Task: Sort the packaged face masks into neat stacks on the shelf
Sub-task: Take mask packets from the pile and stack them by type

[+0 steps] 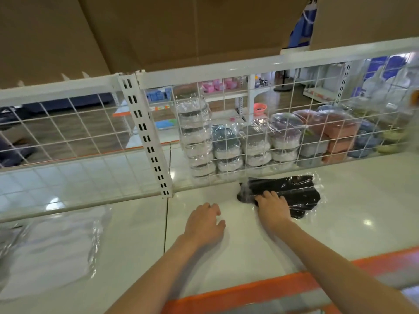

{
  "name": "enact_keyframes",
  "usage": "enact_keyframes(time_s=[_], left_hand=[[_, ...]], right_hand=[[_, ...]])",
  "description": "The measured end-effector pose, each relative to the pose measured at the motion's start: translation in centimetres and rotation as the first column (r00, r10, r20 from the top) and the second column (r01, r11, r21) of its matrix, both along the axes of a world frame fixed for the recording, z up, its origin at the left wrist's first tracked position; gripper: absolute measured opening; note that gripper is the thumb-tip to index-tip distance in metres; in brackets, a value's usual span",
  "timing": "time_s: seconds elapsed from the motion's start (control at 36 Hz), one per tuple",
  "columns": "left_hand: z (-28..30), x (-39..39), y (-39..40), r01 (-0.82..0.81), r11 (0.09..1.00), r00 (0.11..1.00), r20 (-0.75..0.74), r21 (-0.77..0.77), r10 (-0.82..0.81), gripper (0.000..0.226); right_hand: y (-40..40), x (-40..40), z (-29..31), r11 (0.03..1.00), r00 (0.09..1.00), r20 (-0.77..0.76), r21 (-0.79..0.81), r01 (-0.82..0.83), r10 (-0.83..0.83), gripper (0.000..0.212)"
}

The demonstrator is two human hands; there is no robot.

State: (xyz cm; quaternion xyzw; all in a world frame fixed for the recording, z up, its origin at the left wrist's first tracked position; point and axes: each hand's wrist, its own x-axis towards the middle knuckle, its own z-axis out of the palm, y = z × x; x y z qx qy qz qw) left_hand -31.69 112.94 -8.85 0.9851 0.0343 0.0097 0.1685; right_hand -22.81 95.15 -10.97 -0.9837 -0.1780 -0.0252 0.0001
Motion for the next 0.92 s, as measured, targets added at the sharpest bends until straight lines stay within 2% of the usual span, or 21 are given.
enact_keyframes(time_s=[0.08, 0.19, 0.25, 0.31, 0.33, 0.36, 0.39, 0.42, 0.44, 0.5, 0.56, 0.61, 0.67, 0.75, 0.83, 0.92], left_hand=[[-0.3, 0.2, -0.3, -0.023, 0.997, 1.0, -0.016, -0.068, 0.022, 0.032], [-0.6, 0.7, -0.2, -0.064, 0.984, 0.997, -0.04, -0.165, 0.059, 0.028], [-0.6, 0.8, -0.1, -0.132, 0.951, 0.991, -0.057, -0.281, 0.121, 0.026], [-0.4, 0.8, 0.1, -0.24, 0.855, 0.971, -0.128, -0.461, 0.203, 0.034], [-0.3, 0.7, 0.2, -0.312, 0.742, 0.95, -0.194, -0.593, 0.244, 0.039], [-0.1, 0.8, 0.3, -0.392, 0.553, 0.919, -0.288, -0.735, 0.269, 0.044], [0.0, 0.8, 0.4, -0.459, 0.314, 0.883, -0.389, -0.831, 0.261, 0.049], [0.0, 0.9, 0.7, -0.496, 0.098, 0.854, -0.464, -0.863, 0.234, 0.054], [-0.1, 0.8, 1.1, -0.51, -0.043, 0.839, -0.508, -0.859, 0.196, 0.058], [-0.5, 0.6, 1.6, -0.505, -0.153, 0.845, -0.523, -0.85, 0.116, 0.057], [-0.9, 0.2, 1.6, -0.488, -0.165, 0.86, -0.504, -0.857, 0.077, 0.046], [-1.2, -0.2, 1.3, -0.476, -0.153, 0.864, -0.492, -0.866, 0.102, 0.04], [-1.3, -0.5, 1.1, -0.464, -0.141, 0.864, -0.482, -0.875, 0.149, 0.034], [-1.4, -0.8, 1.0, -0.451, -0.151, 0.861, -0.473, -0.88, 0.186, 0.031], [-1.2, -1.1, 1.1, -0.447, -0.156, 0.855, -0.472, -0.881, 0.216, 0.032], [-1.0, -1.4, 1.3, -0.444, -0.149, 0.852, -0.468, -0.884, 0.237, 0.035]], right_hand=[[0.0, -0.4, -0.2, 1.0, 1.0, -0.007, 0.022, -0.015, 0.015, 0.033], [0.1, -1.3, -0.7, 0.985, 0.998, -0.059, 0.165, 0.043, -0.033, 0.025], [0.1, -1.6, -0.9, 0.949, 0.999, -0.04, 0.314, 0.041, -0.03, 0.02], [0.2, -2.0, -1.0, 0.864, 0.998, -0.043, 0.503, -0.008, 0.034, 0.015], [0.3, -2.4, -0.8, 0.791, 0.994, -0.063, 0.611, -0.032, 0.089, 0.012], [0.5, -2.7, -0.5, 0.701, 0.983, -0.09, 0.712, -0.047, 0.157, 0.012], [0.7, -3.1, -0.1, 0.609, 0.966, -0.109, 0.791, -0.058, 0.234, 0.021], [0.8, -3.5, 0.3, 0.534, 0.941, -0.127, 0.843, -0.065, 0.315, 0.03], [0.9, -3.8, 0.6, 0.502, 0.908, -0.149, 0.862, -0.074, 0.39, 0.036], [0.8, -4.1, 1.0, 0.516, 0.829, -0.207, 0.85, -0.11, 0.519, 0.035], [0.5, -4.3, 1.2, 0.536, 0.766, -0.256, 0.834, -0.134, 0.59, 0.028], [0.5, -4.1, 1.3, 0.56, 0.765, -0.26, 0.814, -0.153, 0.589, 0.028], [0.5, -3.5, 1.2, 0.656, 0.848, -0.277, 0.747, -0.106, 0.452, 0.029], [-0.1, -1.2, 1.1, 0.826, 0.967, -0.224, 0.562, 0.028, 0.119, 0.03], [-1.3, 0.5, 1.2, 0.939, 0.983, -0.184, 0.332, 0.087, -0.026, 0.048], [-2.3, 1.3, 0.9, 0.961, 0.951, -0.291, 0.217, 0.172, -0.105, 0.067]])
